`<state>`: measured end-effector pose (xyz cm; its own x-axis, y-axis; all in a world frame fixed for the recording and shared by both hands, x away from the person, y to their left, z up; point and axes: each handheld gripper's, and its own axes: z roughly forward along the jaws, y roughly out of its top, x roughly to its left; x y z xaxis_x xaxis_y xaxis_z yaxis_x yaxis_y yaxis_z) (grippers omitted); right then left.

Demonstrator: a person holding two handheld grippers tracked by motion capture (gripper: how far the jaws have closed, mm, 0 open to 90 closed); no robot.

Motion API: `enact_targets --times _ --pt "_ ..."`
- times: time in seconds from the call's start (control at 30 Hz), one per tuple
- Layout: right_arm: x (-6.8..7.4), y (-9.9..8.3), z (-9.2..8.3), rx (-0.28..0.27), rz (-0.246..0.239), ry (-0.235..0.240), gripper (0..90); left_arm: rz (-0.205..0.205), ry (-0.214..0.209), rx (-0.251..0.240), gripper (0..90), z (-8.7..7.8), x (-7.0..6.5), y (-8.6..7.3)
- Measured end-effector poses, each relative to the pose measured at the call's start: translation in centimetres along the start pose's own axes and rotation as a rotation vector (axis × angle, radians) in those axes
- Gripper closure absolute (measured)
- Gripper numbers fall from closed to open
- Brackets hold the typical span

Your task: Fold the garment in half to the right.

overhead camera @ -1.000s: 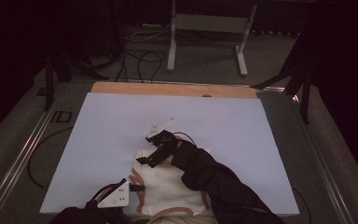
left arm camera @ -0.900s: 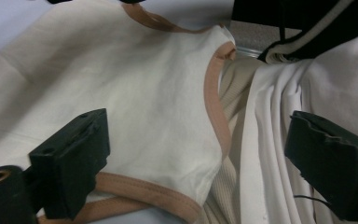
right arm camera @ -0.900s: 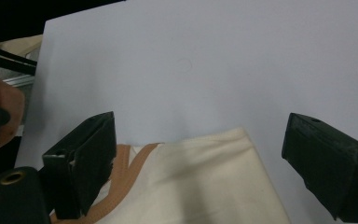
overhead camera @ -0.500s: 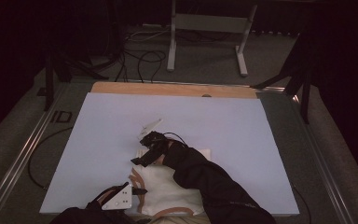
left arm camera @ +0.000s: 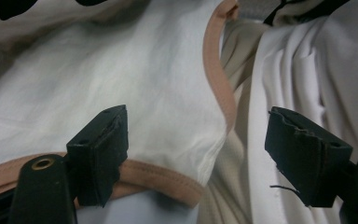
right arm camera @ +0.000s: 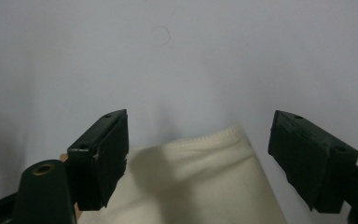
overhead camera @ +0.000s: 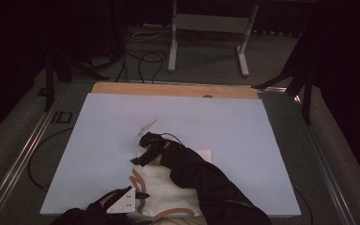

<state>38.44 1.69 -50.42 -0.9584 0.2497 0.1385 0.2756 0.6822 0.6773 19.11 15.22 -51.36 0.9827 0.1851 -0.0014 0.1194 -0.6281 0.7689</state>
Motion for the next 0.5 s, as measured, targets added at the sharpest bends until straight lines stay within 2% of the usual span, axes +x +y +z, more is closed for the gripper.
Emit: enact_targets --times 0.33,0.37,0.5 --pt "-0.12 -0.50 0.67 0.041 0.015 -0.004 23.2 0.008 0.016 0.038 37.3 0.35 0.42 -0.55" --pt "-0.21 -0.54 0.72 0.047 0.012 -0.004 24.7 0.000 0.021 0.034 40.0 0.42 0.43 -0.60" --pt "-0.16 -0.65 1.01 0.057 -0.005 -0.010 28.0 0.015 0.027 0.046 46.9 0.56 0.55 -0.70"
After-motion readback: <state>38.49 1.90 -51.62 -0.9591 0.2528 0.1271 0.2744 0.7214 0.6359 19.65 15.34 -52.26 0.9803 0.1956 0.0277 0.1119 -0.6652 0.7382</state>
